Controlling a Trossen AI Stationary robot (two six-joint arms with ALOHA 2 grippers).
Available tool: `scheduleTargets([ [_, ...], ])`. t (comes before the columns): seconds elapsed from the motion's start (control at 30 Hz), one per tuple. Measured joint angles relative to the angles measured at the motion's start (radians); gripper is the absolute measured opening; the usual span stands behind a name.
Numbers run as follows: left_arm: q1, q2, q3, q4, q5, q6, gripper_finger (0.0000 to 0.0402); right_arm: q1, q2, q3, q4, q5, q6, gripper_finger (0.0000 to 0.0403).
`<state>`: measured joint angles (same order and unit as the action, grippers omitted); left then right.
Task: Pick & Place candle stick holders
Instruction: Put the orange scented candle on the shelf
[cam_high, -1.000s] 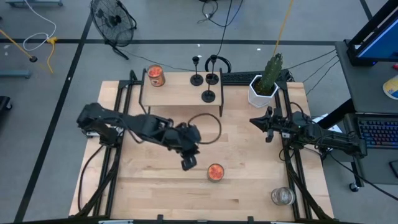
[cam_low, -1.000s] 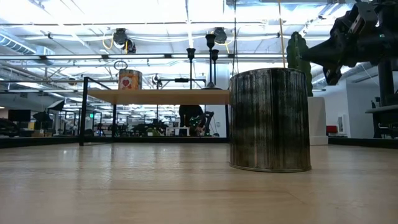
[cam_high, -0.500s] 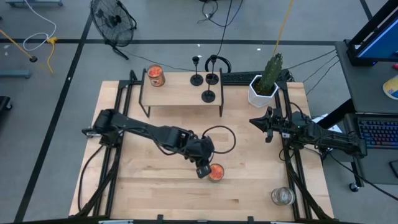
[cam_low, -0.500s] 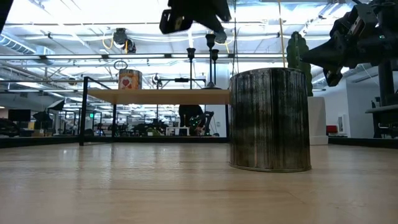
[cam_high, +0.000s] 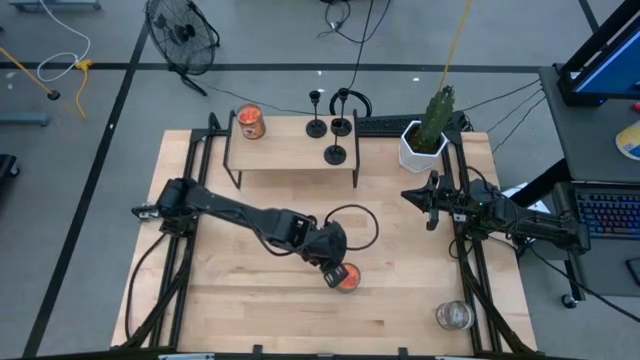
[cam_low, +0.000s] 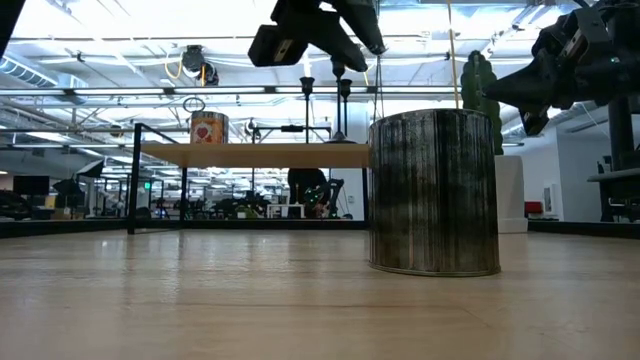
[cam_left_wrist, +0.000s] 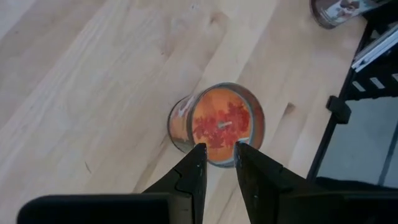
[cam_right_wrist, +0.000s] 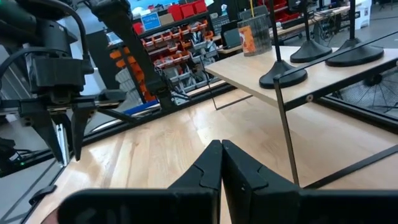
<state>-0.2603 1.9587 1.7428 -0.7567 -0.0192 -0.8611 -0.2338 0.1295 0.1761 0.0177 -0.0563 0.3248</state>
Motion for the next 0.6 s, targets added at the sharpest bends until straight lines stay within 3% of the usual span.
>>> scheduleTargets([
  [0.33,-0.003,0.0,0.0,0.012,-0.042,-0.013,0.0094,0.0,0.0,0.0,0.001,0.0,0.007,0.0],
  [0.6,-0.002,0.0,0.0,0.015,-0.139,-0.042,0.0197,0.0,0.0,0.0,0.001,0.0,0.007,0.0],
])
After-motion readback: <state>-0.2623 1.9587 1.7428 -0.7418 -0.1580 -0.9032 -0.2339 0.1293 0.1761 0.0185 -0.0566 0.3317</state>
